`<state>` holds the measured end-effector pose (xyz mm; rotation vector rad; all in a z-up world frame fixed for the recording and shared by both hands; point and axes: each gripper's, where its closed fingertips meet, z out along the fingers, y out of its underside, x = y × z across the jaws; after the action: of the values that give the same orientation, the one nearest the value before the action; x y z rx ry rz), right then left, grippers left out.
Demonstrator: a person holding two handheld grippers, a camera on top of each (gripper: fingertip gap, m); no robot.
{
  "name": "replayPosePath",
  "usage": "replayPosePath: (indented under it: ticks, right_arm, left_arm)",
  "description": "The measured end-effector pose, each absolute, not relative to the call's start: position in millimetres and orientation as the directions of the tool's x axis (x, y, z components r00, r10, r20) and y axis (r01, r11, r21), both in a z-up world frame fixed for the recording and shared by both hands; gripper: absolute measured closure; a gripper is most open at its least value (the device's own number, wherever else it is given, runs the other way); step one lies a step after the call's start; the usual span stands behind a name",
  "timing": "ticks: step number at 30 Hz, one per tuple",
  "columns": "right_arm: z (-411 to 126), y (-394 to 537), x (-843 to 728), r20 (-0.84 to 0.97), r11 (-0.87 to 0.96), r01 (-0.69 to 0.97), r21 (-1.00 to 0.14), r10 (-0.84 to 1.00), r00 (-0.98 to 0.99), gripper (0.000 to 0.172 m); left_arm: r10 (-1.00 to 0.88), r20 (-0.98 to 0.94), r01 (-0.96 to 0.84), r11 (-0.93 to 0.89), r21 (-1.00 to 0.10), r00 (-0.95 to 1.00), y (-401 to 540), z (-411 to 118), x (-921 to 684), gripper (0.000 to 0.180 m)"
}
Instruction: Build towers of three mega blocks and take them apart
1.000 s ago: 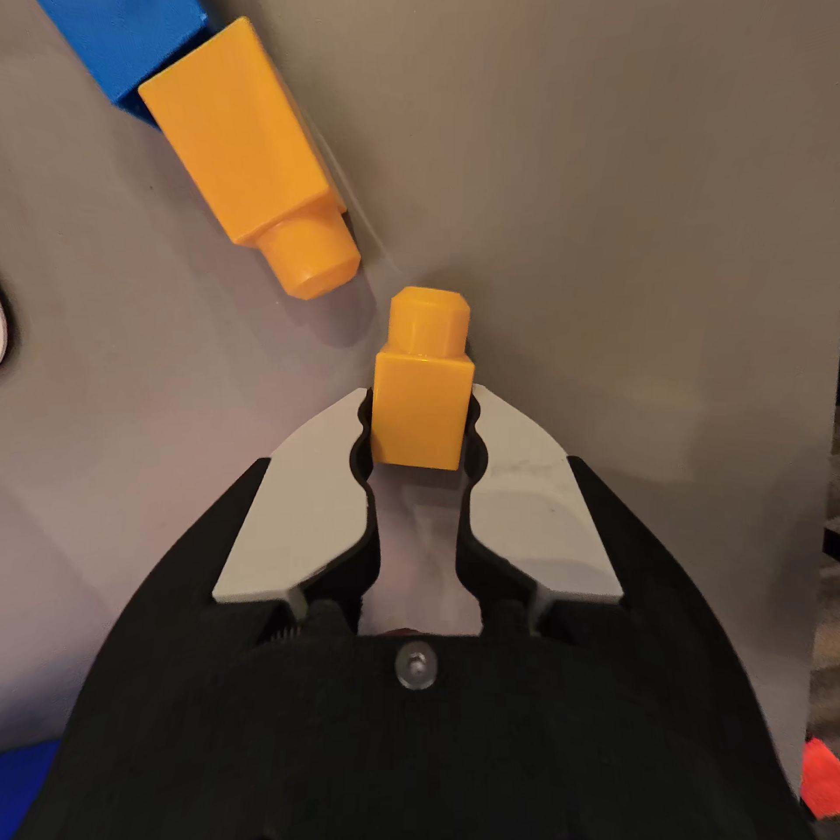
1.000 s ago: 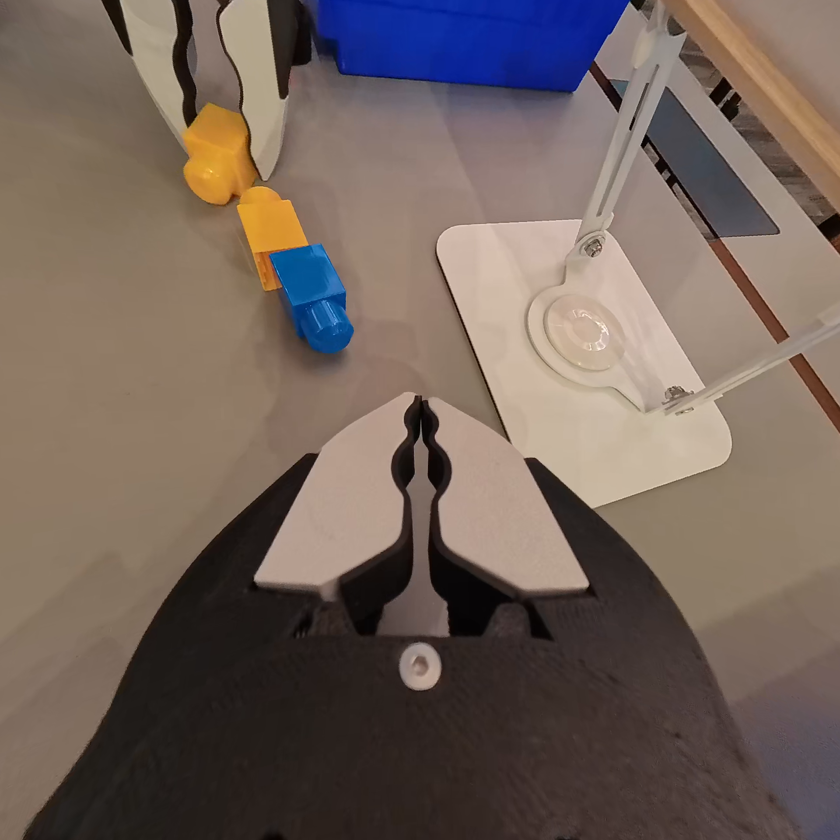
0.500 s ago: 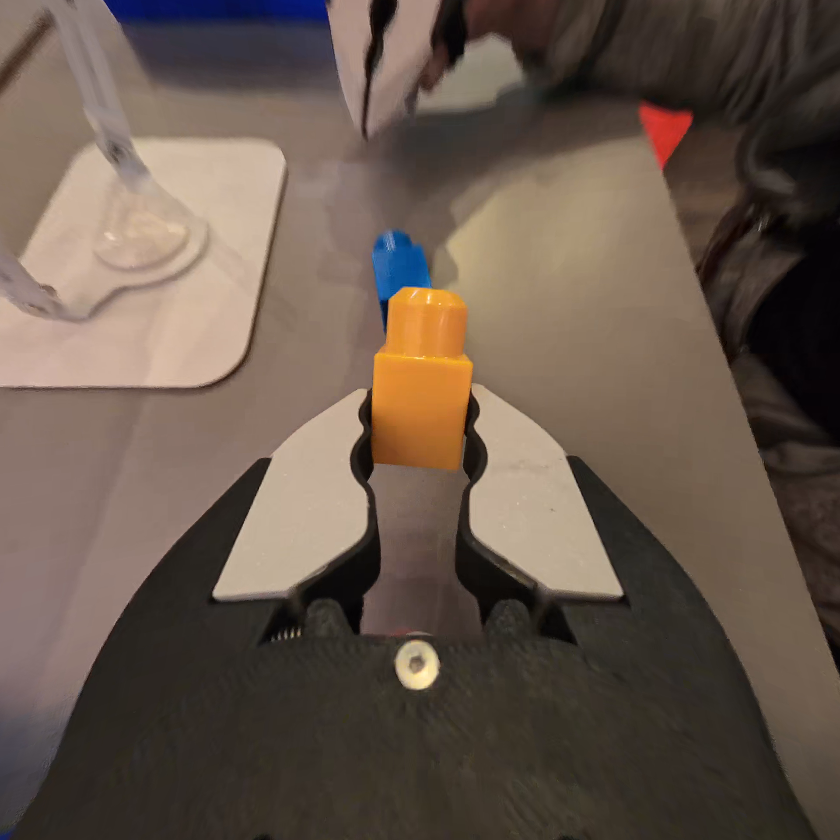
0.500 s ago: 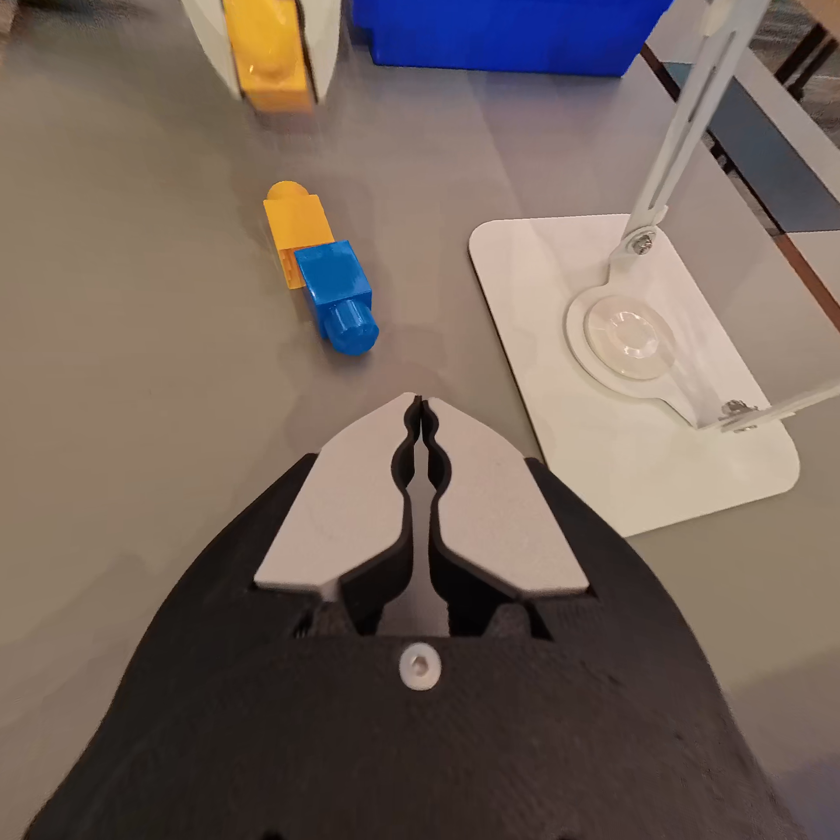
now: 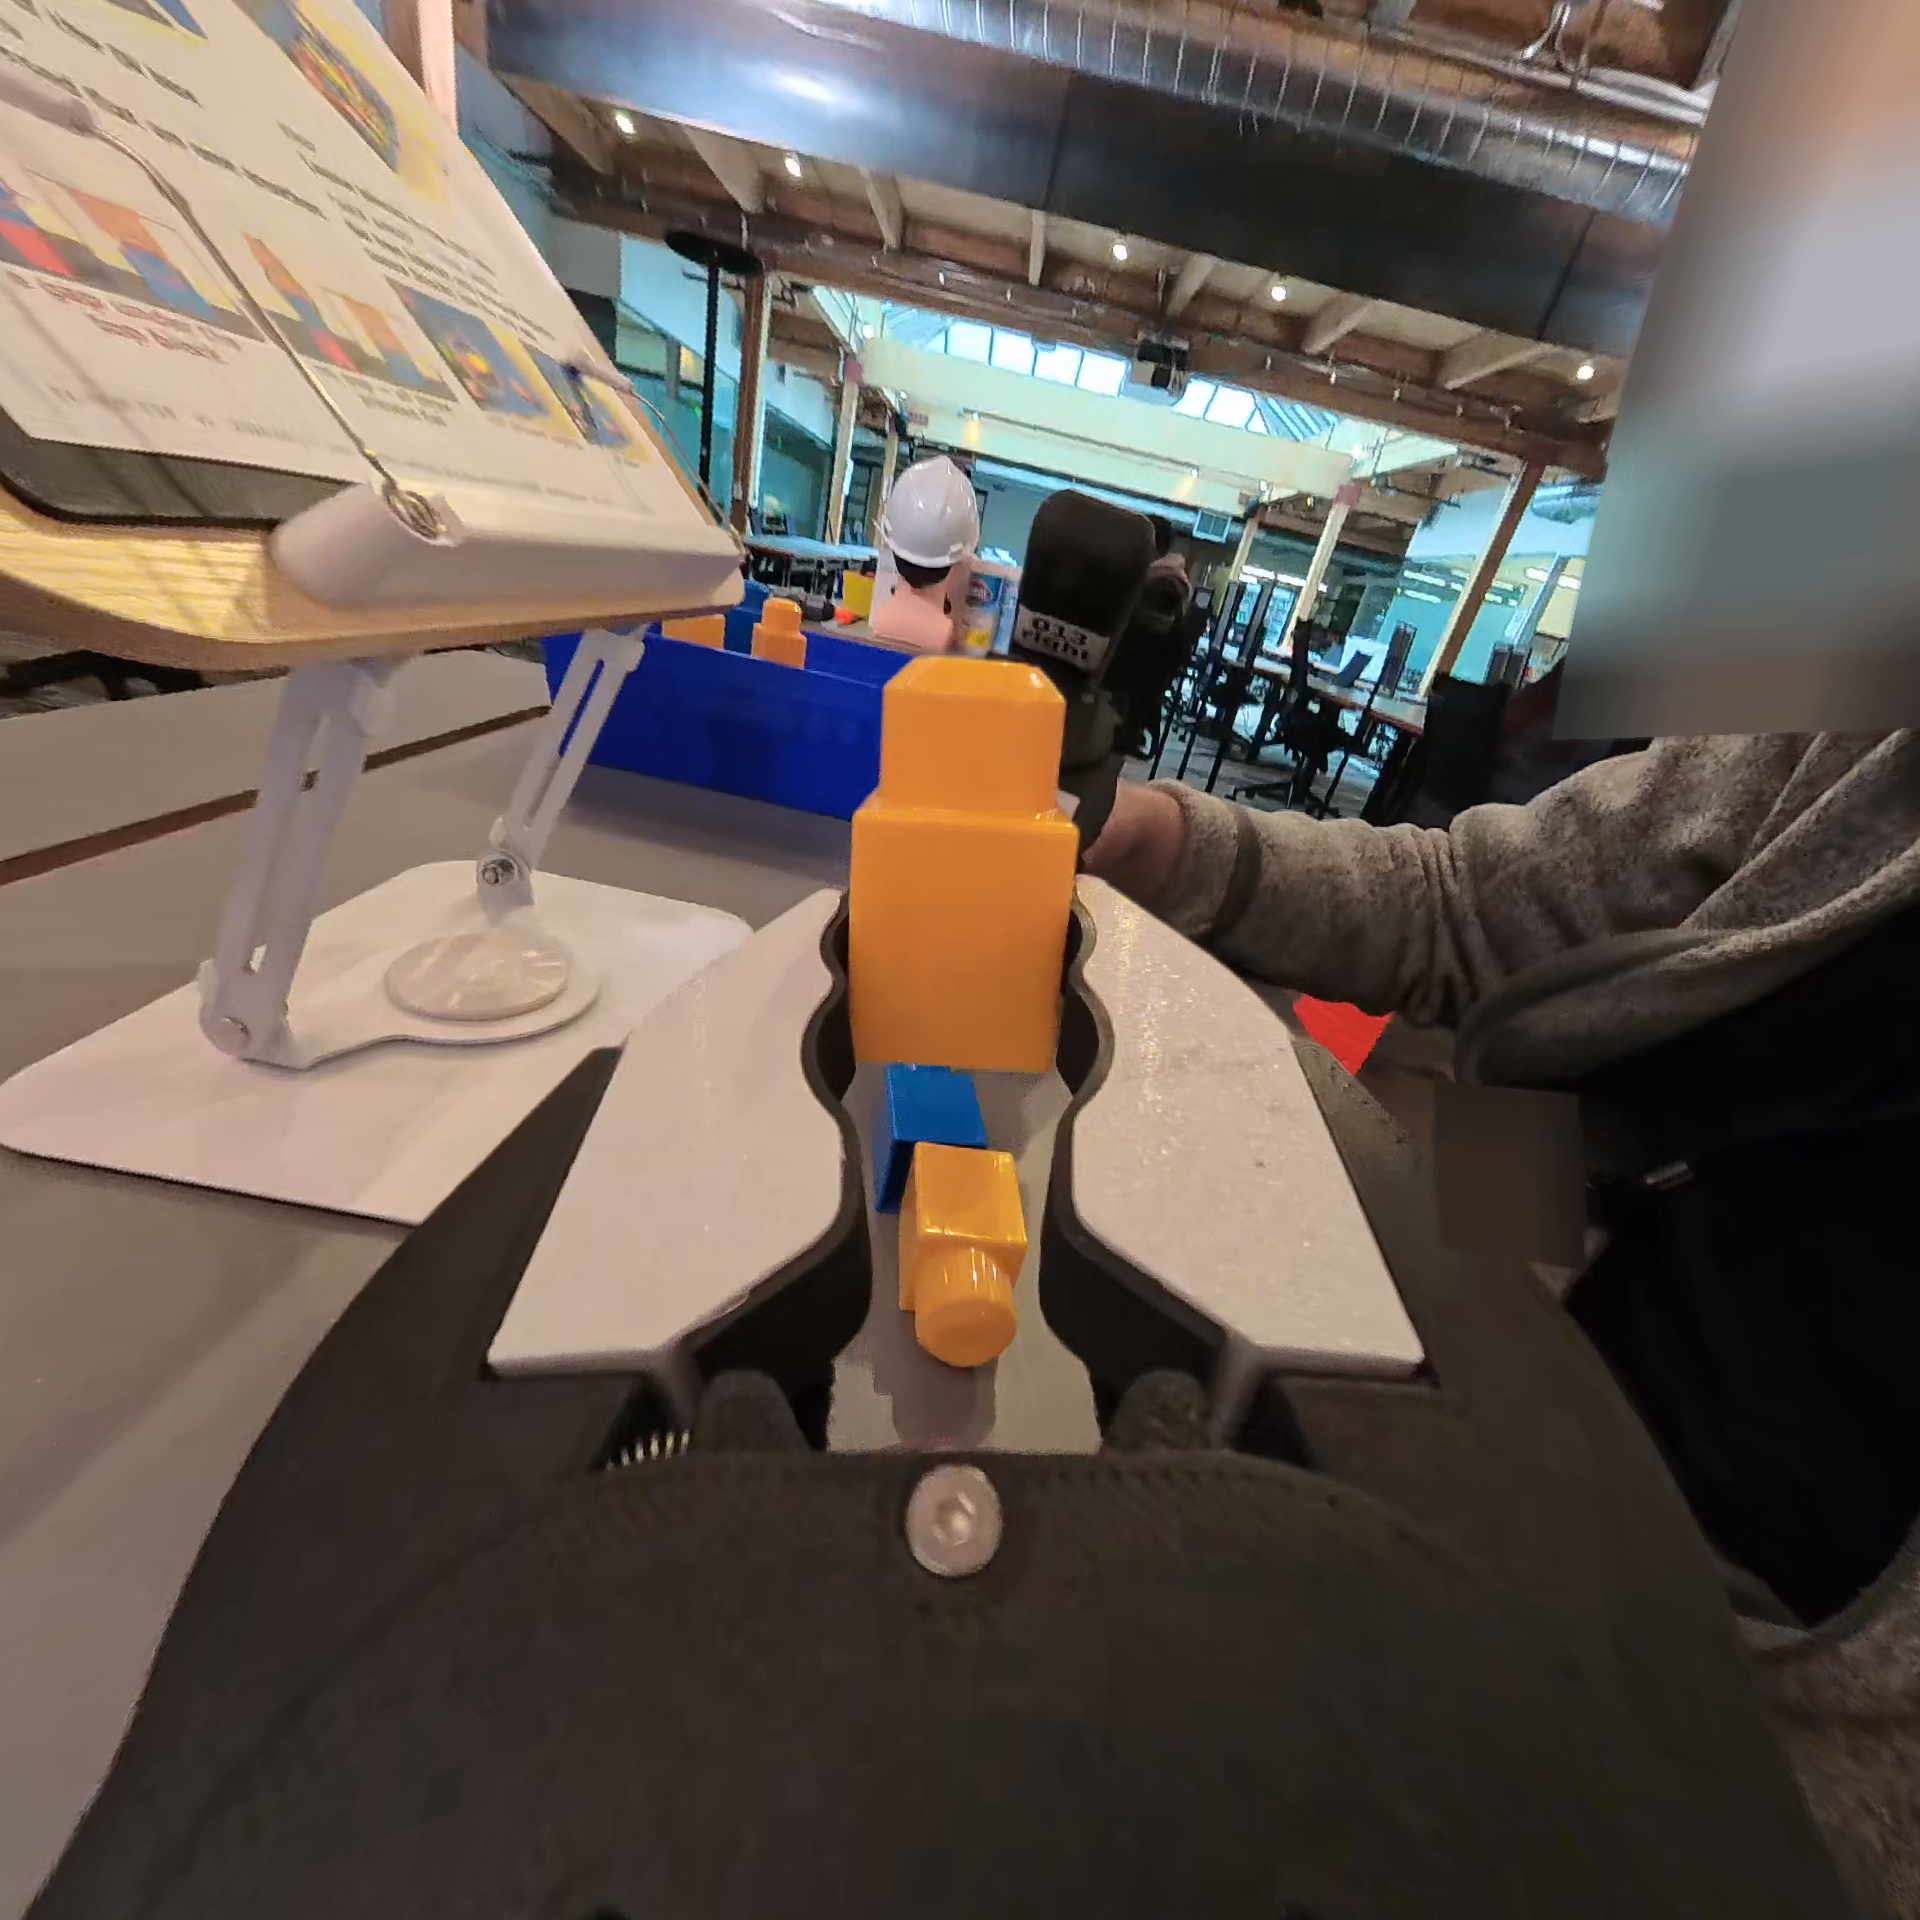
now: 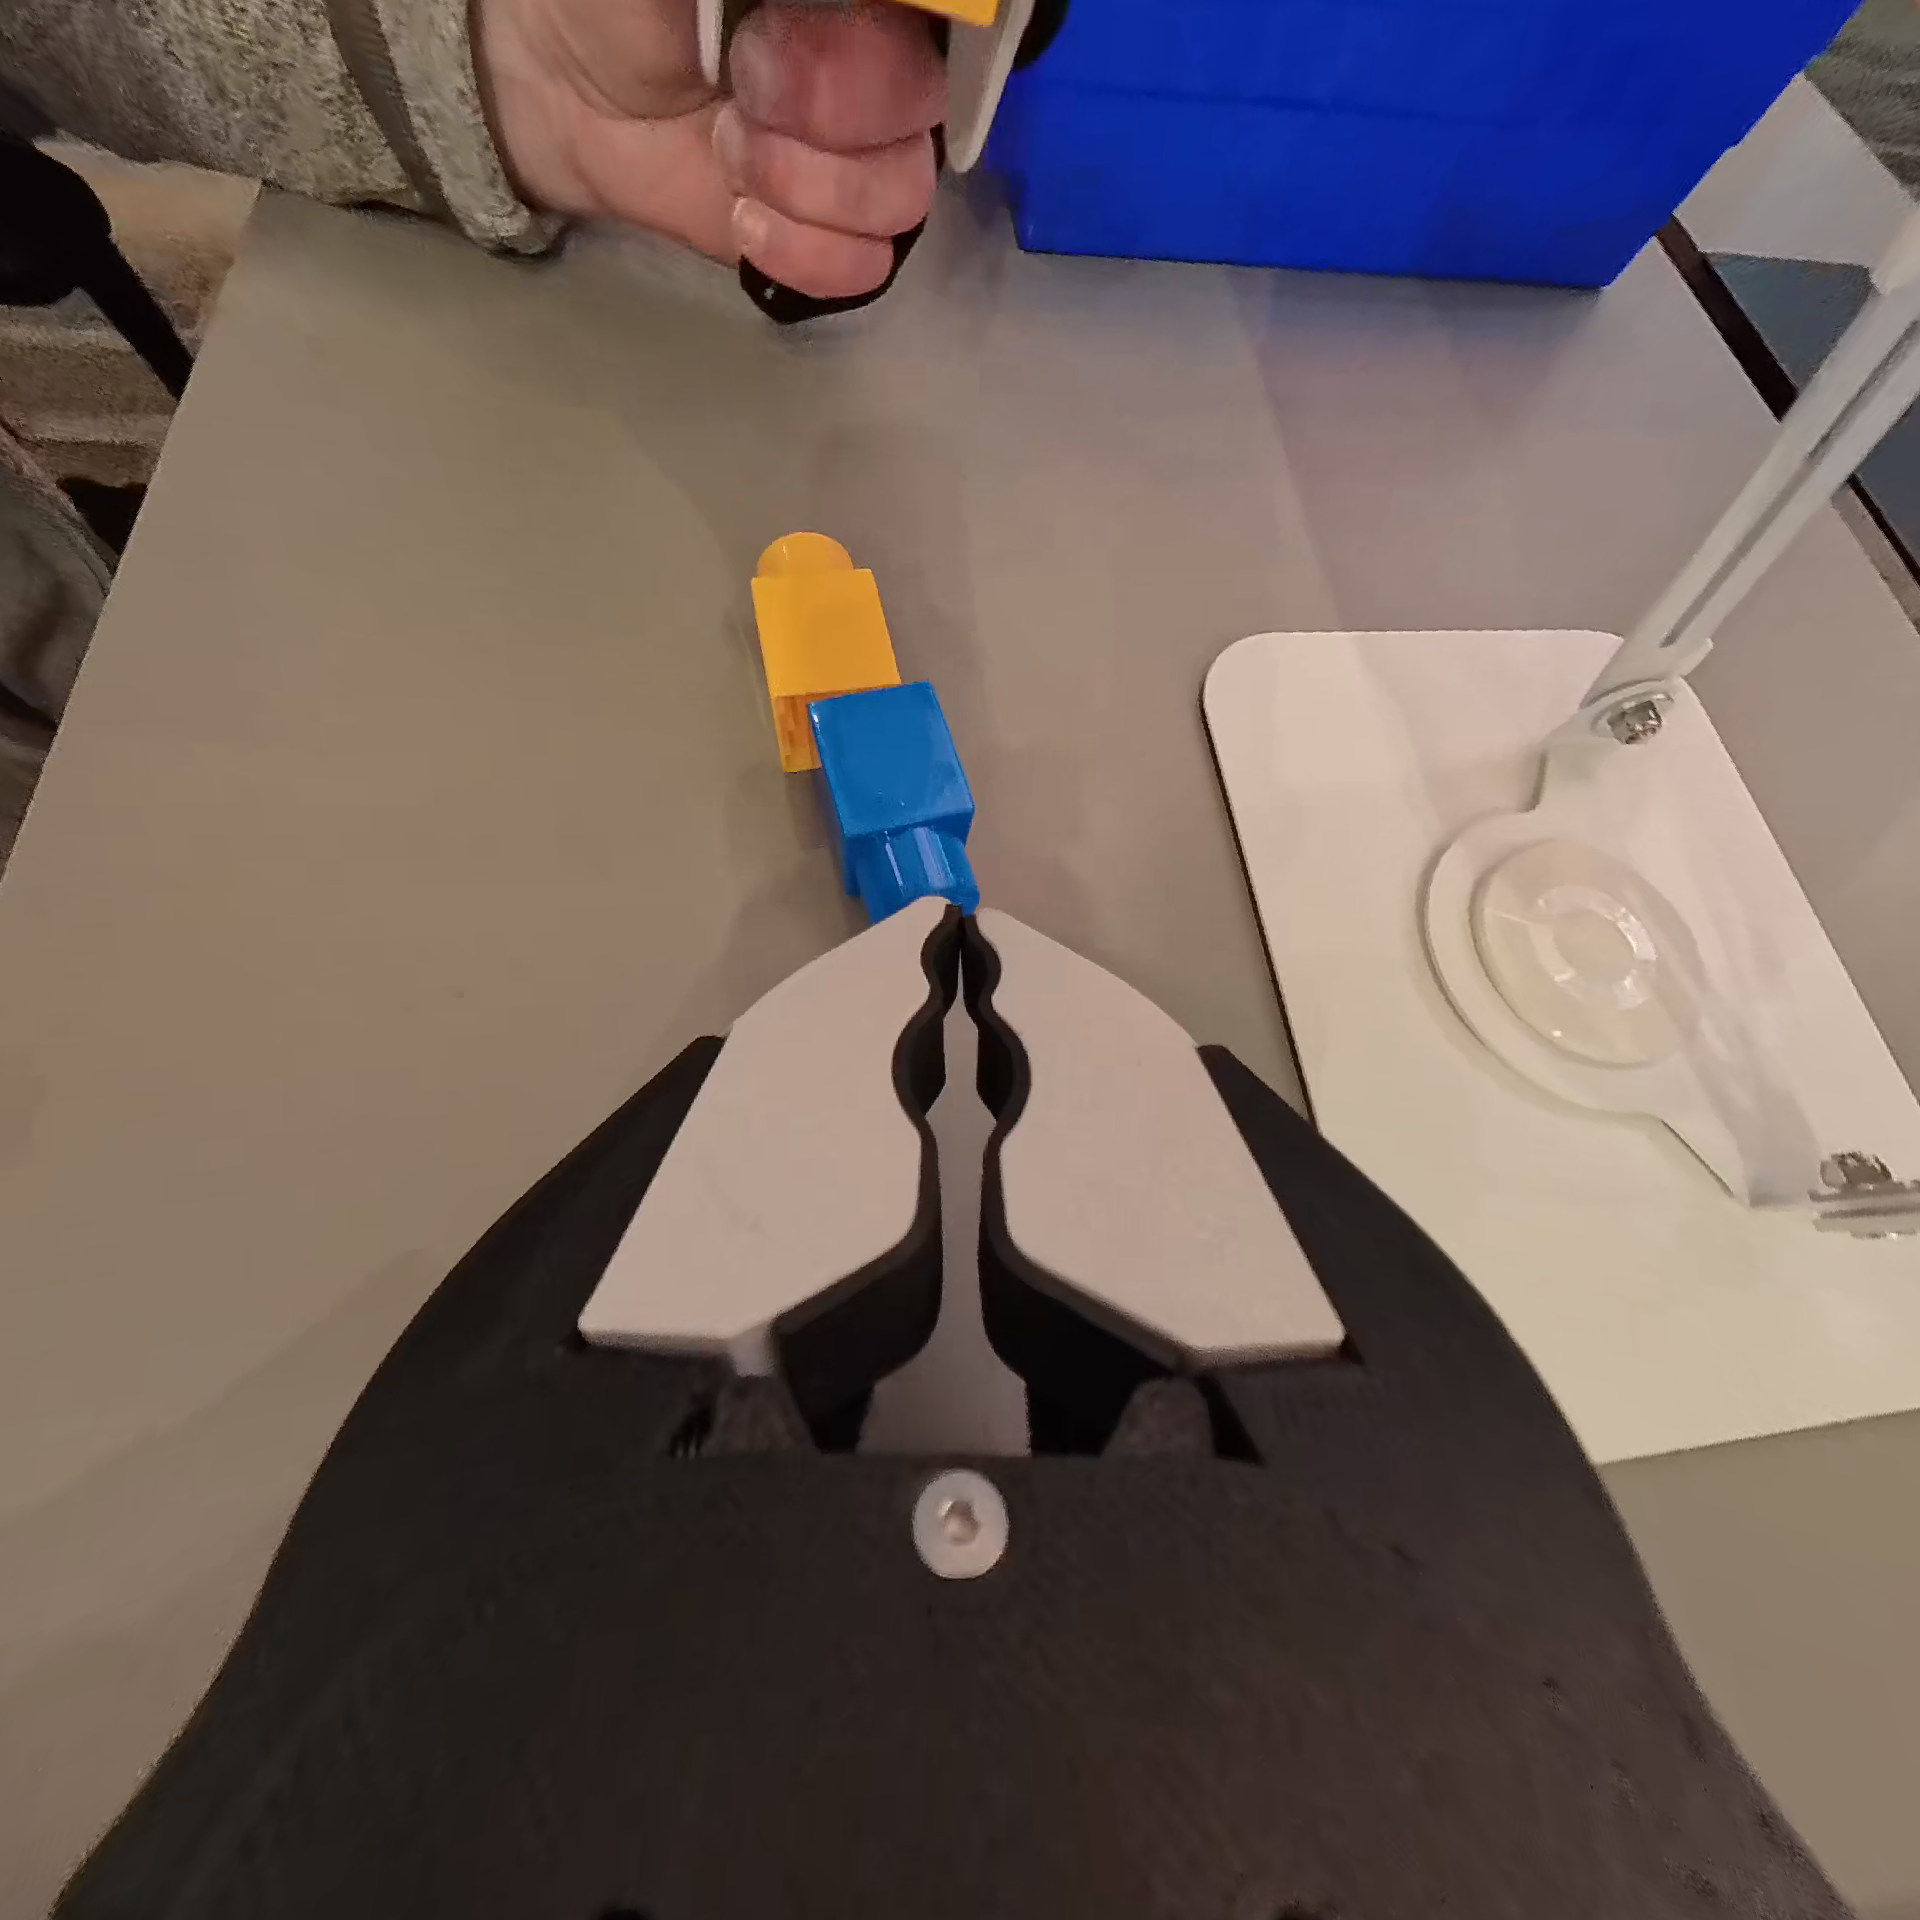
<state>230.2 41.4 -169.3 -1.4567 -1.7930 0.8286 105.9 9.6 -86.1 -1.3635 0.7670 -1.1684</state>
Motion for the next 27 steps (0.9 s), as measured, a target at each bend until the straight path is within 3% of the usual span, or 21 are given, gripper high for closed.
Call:
replayPosePath:
  ticks: [2, 7, 10, 17, 20, 23, 27]
  right_arm:
    - [-169, 39, 225, 0.114, 0.192, 0.558, -0.807, 0.979, -0.171, 0.166]
    - [-173, 33, 212, 0.132, 0.269, 0.617, -0.739, 0.957, -0.259, 0.125]
    - [-188, 34, 203, 0.116, 0.298, 0.679, -0.671, 0.947, -0.301, 0.112]
    - [-208, 35, 198, 0.000, 0.234, 0.700, -0.675, 0.949, -0.316, 0.113]
    - [-220, 32, 205, -0.037, 0.229, 0.727, -0.648, 0.943, -0.330, 0.123]
    - [-220, 28, 203, -0.064, 0.201, 0.696, -0.690, 0.940, -0.335, 0.142]
    - [-220, 26, 200, -0.078, 0.183, 0.674, -0.716, 0.938, -0.338, 0.142]
  left_arm:
    - [-0.929, 0.223, 0.201, -0.168, -0.965, 0.296, 11, -86, 102, 0.144]
    - [-0.929, 0.219, 0.187, -0.168, -0.968, 0.298, 11, -88, 103, 0.144]
    - [-0.931, 0.221, 0.189, -0.171, -0.967, 0.290, 10, -89, 104, 0.144]
    - [-0.932, 0.231, 0.191, -0.182, -0.965, 0.278, 10, -91, 105, 0.144]
    - [-0.934, 0.234, 0.192, -0.186, -0.964, 0.270, 10, -92, 106, 0.144]
    - [-0.937, 0.230, 0.188, -0.185, -0.965, 0.263, 9, -92, 107, 0.144]
    - [-0.939, 0.228, 0.179, -0.185, -0.966, 0.259, 8, -93, 109, 0.144]
